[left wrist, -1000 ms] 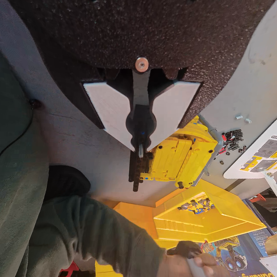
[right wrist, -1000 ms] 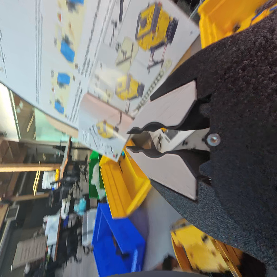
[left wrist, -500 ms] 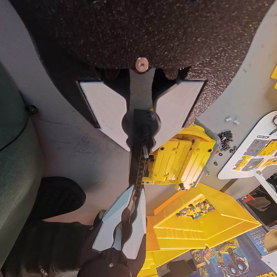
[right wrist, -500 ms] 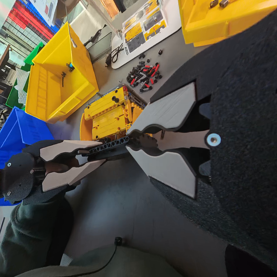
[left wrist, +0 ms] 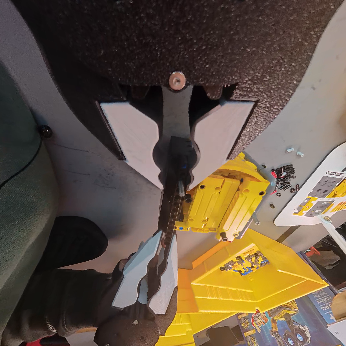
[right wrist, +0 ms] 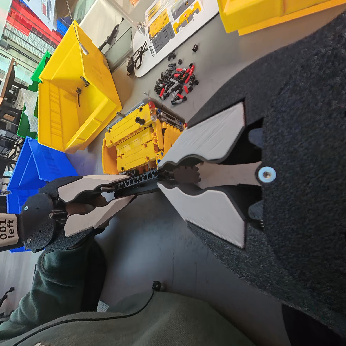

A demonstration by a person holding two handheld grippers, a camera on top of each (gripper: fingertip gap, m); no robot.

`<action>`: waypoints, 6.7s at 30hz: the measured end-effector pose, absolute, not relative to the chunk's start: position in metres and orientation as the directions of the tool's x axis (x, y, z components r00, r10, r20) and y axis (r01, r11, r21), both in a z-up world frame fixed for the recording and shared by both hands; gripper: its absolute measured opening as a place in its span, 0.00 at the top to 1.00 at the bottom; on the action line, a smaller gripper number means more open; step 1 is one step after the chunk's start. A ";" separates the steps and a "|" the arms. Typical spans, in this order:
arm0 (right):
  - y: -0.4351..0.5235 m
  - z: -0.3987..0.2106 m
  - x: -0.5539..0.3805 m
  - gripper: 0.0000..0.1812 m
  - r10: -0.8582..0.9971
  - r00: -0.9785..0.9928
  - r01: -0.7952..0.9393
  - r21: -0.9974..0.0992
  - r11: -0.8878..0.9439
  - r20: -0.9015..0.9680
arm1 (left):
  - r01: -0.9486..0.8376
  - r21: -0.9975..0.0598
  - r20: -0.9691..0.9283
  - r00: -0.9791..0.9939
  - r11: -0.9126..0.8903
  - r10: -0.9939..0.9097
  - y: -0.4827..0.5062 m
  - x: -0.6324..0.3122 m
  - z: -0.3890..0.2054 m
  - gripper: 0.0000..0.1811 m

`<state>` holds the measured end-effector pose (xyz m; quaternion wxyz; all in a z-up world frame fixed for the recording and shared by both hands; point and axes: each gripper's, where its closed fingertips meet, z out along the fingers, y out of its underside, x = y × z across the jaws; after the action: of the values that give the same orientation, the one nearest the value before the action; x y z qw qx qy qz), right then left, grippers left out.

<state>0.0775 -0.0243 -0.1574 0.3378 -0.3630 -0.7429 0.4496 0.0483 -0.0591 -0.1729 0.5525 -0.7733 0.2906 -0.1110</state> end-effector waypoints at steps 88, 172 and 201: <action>-0.026 -0.155 0.061 0.93 0.819 -0.526 0.249 -0.879 0.406 0.230 | -0.298 -0.929 -0.109 0.787 -0.220 -0.607 -0.077 0.032 -0.164 0.89; -0.093 -0.162 0.012 0.96 0.586 -0.786 0.354 -0.632 0.689 0.198 | -0.305 -0.937 -0.139 0.769 -0.167 -0.624 -0.090 0.022 -0.169 0.91; -0.098 -0.165 0.001 0.97 0.582 -0.799 0.391 -0.604 0.695 0.152 | -0.291 -0.933 -0.121 0.806 -0.210 -0.580 -0.095 0.010 -0.166 0.93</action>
<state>0.0013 -0.0976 -0.1649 0.1682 -0.2686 -0.9050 0.2838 0.0100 -0.0951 -0.1664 0.5608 -0.7671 0.2838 -0.1286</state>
